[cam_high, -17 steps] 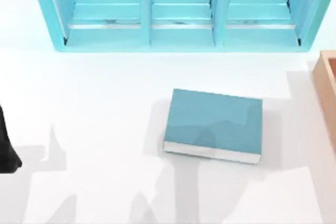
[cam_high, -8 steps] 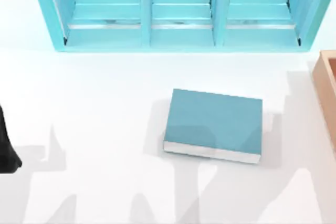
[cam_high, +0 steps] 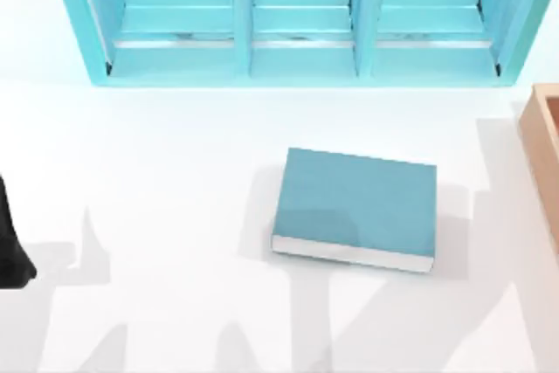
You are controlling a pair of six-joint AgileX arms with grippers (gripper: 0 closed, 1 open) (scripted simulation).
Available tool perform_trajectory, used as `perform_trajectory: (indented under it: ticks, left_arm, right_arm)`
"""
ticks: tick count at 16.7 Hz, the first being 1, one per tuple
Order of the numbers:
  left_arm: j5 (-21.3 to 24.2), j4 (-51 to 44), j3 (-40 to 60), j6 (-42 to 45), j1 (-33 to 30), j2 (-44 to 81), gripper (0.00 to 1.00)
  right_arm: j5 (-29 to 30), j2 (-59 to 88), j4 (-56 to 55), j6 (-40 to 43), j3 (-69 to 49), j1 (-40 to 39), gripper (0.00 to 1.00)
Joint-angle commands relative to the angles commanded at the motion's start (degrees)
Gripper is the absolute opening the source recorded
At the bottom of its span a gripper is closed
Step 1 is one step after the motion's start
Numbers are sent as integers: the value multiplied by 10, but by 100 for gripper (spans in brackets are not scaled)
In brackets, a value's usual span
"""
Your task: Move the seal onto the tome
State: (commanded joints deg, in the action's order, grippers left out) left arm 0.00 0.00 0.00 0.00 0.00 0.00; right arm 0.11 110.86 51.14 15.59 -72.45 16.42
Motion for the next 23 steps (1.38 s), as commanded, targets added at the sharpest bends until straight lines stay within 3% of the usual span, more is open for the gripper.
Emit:
perform_trajectory:
  ticks: [12,23]
  left_arm:
    - [0,0,0,0,0,0,100]
    - [0,0,0,0,0,0,100]
  right_arm:
    - [0,0,0,0,0,0,2]
    - [3,-8,8,-7,-2,0,0]
